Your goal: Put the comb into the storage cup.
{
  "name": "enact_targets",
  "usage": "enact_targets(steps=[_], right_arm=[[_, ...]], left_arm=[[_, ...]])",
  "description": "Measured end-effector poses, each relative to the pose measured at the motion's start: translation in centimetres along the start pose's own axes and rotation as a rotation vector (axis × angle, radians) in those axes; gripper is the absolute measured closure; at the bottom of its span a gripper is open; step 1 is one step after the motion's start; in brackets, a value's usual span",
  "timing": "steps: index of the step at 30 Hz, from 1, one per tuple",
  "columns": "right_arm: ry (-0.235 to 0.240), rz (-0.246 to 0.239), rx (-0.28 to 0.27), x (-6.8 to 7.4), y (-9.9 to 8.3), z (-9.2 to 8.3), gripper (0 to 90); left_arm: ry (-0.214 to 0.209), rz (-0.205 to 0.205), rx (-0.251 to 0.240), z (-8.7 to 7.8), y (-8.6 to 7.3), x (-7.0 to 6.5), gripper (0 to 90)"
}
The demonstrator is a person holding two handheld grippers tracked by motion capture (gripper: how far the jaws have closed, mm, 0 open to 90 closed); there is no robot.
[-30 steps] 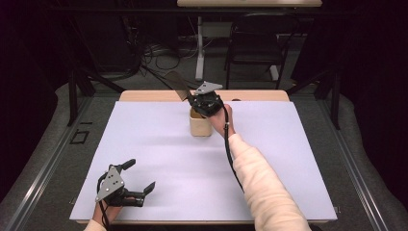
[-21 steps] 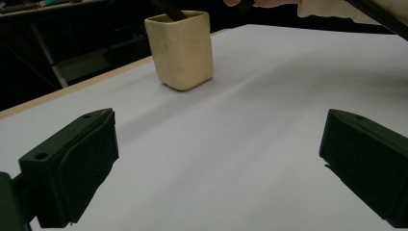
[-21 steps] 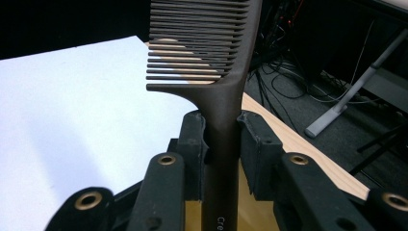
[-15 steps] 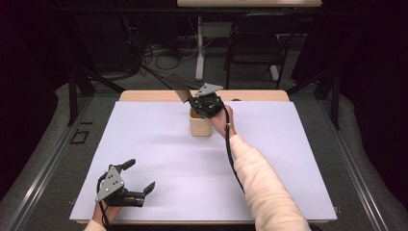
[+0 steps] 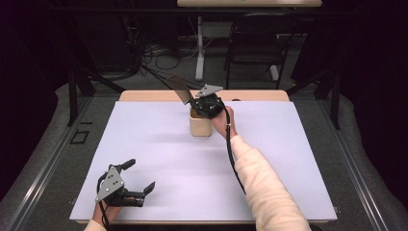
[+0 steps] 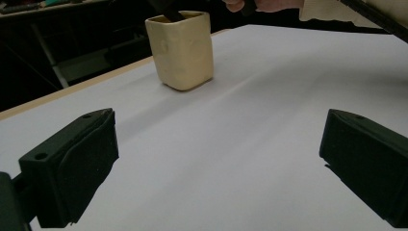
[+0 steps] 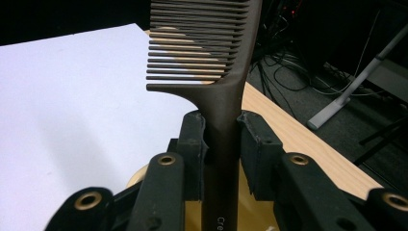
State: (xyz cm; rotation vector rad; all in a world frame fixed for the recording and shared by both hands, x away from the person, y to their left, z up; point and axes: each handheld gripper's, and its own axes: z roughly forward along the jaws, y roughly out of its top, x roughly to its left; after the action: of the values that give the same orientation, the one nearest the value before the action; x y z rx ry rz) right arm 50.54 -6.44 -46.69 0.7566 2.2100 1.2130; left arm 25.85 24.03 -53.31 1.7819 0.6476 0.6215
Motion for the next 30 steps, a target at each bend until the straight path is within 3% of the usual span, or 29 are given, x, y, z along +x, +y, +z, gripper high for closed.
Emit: enact_targets(steps=[24, 30], right_arm=[[0.003, -0.021, 0.036, 0.41, -0.14, 0.11, 71.7], [-0.003, -0.046, 0.049, 0.79, -0.29, -0.06, 69.6]], left_arm=[[0.002, 0.002, -0.001, -0.03, 0.03, 0.00, 0.0], [0.003, 0.004, -0.002, -0.04, 0.04, 0.00, 0.0]])
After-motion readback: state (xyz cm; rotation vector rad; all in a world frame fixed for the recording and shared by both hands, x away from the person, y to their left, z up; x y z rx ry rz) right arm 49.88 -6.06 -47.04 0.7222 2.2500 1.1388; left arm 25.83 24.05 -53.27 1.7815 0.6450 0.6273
